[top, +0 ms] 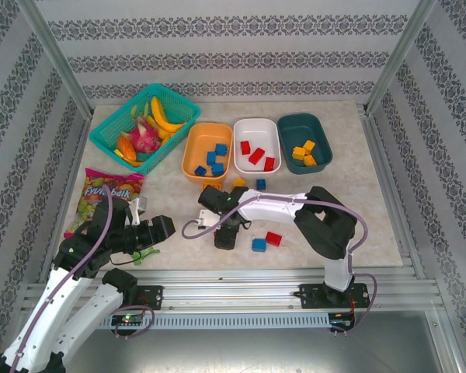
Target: Sort the legos into containers by color
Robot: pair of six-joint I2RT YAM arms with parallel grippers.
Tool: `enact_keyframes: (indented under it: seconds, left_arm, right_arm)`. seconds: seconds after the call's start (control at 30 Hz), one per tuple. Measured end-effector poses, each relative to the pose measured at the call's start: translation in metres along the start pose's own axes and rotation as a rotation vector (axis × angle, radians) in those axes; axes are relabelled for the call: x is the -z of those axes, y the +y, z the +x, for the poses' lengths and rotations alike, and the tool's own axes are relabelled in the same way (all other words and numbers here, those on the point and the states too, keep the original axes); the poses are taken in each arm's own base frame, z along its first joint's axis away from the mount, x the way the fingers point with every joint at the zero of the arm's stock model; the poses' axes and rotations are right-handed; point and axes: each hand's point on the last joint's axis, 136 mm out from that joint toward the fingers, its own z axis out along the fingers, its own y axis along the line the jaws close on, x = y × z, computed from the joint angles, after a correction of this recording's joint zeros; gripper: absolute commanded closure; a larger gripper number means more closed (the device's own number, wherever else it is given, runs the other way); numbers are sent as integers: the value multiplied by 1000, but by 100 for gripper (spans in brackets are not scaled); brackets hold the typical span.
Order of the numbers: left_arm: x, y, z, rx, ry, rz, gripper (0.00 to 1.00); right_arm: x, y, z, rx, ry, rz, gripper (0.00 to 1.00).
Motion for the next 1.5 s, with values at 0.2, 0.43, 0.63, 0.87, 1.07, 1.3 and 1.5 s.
enact_keyframes:
  seconds: [0.2,0.43,0.63,0.87,1.07,1.3,1.5]
  left_arm:
    - [0,2,2,5,8,-9,24]
    - [-3,3,1,11,19,-20,25]
    - [-20,4,-7,30,60,-56,25]
    - [-50,-30,-54,5,69,-56,25]
    - [-92,-68,-105,-43,62,-21,26]
    - [-151,-88,-145,-57,75,6,27]
    - [-192,-105,-171,-69,82,33,27]
  right_arm:
    - [-4,0,-6,-56,0,-51,59]
    - [-2,-3,-7,-119,-13,-76,76]
    - [17,-22,-9,-224,-79,-57,77]
    - [113,-120,-8,-539,-348,113,76]
    - [157,-238,24,-924,-497,250,76]
    - [137,-339,25,-1132,-501,310,74]
    - [91,-373,34,-1202,-431,307,73]
